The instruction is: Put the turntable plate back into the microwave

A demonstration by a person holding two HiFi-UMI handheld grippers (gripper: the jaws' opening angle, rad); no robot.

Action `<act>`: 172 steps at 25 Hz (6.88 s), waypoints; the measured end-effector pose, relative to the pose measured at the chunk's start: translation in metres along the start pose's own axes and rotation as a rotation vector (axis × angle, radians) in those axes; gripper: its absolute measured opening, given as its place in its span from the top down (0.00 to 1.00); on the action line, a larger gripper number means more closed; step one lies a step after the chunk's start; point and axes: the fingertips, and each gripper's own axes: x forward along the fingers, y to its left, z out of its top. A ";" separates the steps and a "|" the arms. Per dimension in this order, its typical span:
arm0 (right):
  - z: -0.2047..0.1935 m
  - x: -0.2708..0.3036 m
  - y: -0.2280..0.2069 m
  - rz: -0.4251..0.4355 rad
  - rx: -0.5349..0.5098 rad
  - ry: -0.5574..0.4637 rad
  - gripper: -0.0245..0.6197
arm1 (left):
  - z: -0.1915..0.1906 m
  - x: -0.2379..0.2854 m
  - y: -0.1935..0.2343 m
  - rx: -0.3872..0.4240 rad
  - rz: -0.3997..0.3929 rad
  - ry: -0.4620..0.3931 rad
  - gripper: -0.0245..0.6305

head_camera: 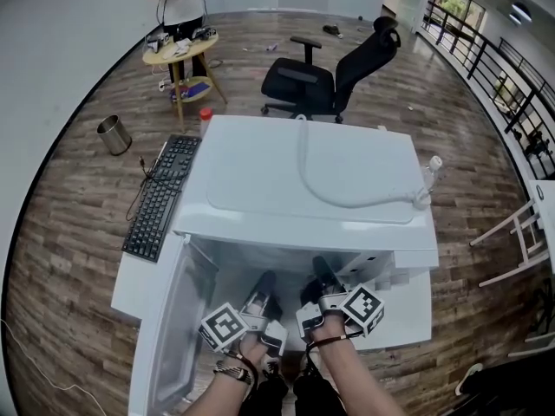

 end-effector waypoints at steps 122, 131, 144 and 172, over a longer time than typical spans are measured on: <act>-0.044 0.004 0.017 -0.005 -0.139 0.202 0.89 | 0.029 -0.002 0.000 0.066 0.012 -0.083 0.89; -0.039 0.010 0.009 -0.053 -0.126 0.204 0.89 | 0.025 0.006 0.003 0.048 0.017 -0.067 0.89; -0.042 0.003 0.017 -0.033 -0.152 0.232 0.89 | 0.030 0.012 0.003 0.103 0.040 -0.066 0.89; -0.042 0.003 0.006 -0.078 -0.176 0.237 0.96 | 0.024 -0.002 0.010 0.133 0.088 -0.061 0.89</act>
